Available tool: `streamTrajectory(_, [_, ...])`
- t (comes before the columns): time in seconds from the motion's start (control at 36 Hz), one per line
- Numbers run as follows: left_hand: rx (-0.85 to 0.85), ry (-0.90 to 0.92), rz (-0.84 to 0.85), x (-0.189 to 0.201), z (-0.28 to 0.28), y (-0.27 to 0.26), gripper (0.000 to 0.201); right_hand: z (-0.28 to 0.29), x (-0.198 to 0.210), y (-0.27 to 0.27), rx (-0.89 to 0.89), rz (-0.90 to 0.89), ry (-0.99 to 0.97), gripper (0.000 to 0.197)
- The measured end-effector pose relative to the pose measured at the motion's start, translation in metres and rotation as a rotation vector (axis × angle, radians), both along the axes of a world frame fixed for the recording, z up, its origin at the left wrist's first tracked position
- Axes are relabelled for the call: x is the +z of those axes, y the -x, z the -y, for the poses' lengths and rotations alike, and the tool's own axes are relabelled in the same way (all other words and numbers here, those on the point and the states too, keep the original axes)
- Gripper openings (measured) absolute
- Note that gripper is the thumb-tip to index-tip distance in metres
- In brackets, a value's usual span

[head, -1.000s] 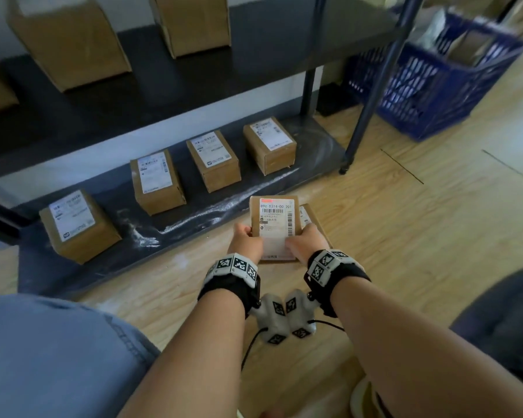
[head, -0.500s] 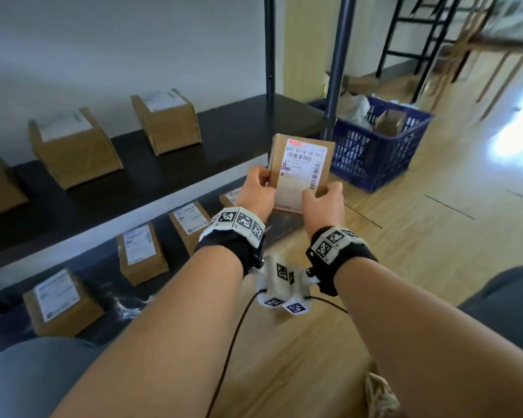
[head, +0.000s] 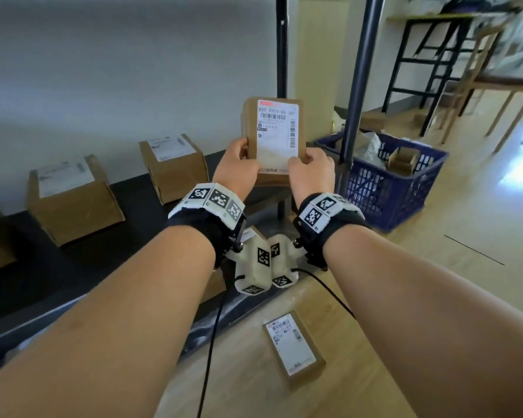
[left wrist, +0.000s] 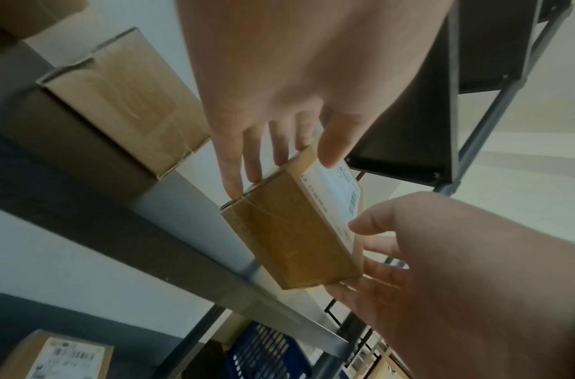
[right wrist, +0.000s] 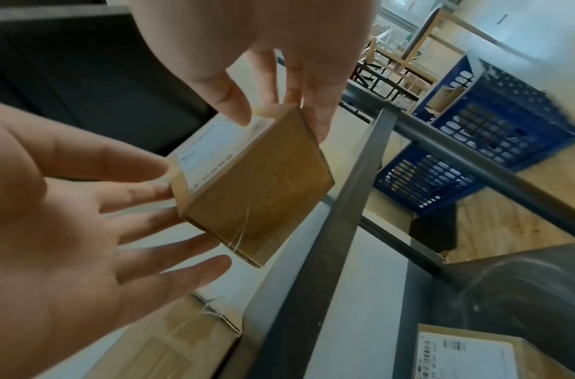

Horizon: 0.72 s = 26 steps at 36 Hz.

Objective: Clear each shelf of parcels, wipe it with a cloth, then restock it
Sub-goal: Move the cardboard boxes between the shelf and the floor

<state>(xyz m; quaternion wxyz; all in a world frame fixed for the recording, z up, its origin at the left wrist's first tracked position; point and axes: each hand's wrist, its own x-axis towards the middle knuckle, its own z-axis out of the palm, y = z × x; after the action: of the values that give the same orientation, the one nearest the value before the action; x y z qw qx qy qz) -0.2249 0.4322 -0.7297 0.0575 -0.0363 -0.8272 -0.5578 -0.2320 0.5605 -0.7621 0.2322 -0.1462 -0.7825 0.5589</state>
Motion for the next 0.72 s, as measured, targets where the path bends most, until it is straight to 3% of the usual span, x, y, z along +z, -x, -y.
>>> streamTrajectory(0.28, [0.031, 0.017, 0.059, -0.019, 0.022, 0.059, 0.053, 0.023, 0.001, 0.075, 0.103, 0.036, -0.038, 0.035])
streamTrajectory(0.39, [0.047, -0.013, 0.126, -0.025, 0.026, 0.081, 0.045, 0.021, 0.003, 0.101, 0.158, 0.051, -0.163, 0.027])
streamTrajectory(0.56, [0.081, 0.042, 0.151, -0.022, 0.029, 0.103, 0.042, 0.024, 0.004, 0.125, 0.295, 0.103, -0.260, 0.046])
streamTrajectory(0.72, [0.130, 0.145, 0.154, -0.013, 0.029, 0.097, 0.061, 0.023, 0.001, 0.120, 0.319, 0.120, -0.255, 0.060])
